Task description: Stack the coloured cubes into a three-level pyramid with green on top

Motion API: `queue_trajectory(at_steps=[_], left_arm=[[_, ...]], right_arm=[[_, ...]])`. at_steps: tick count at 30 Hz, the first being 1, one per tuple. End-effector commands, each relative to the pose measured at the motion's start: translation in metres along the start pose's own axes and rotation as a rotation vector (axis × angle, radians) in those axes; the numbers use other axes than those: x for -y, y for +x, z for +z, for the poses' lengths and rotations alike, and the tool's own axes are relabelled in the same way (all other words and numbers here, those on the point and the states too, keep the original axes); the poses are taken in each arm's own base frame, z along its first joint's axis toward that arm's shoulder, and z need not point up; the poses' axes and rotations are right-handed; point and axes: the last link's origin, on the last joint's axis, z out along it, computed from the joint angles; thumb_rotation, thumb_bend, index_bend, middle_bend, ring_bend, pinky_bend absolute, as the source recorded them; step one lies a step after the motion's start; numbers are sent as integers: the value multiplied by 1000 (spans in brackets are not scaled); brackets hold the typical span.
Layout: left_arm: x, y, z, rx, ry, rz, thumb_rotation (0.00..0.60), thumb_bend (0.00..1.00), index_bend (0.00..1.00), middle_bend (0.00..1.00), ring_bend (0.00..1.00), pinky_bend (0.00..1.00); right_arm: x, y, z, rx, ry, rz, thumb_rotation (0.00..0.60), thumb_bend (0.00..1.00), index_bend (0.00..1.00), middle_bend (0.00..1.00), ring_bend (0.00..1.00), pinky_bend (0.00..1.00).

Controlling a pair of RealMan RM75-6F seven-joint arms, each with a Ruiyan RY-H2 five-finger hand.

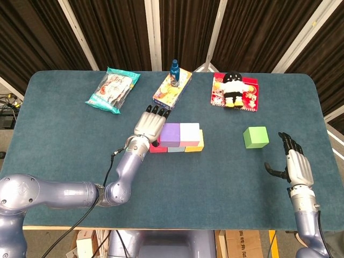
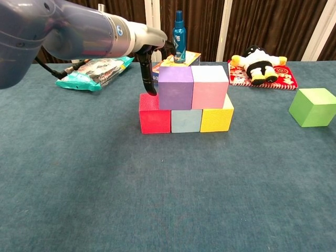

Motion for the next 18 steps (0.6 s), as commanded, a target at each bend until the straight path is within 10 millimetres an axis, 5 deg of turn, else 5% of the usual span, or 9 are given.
queue_trajectory(at_steps=[1, 18], left_arm=[[2, 0, 0, 1, 4, -5, 600, 197, 0, 67, 1, 50], [9, 4, 7, -24, 22, -15, 600, 199, 0, 69, 1, 51]], right_arm=[[0, 0, 0, 0, 0, 1, 600, 343, 0, 0, 0, 0], [-2, -1, 1, 1, -7, -8, 600, 343, 0, 0, 0, 0]])
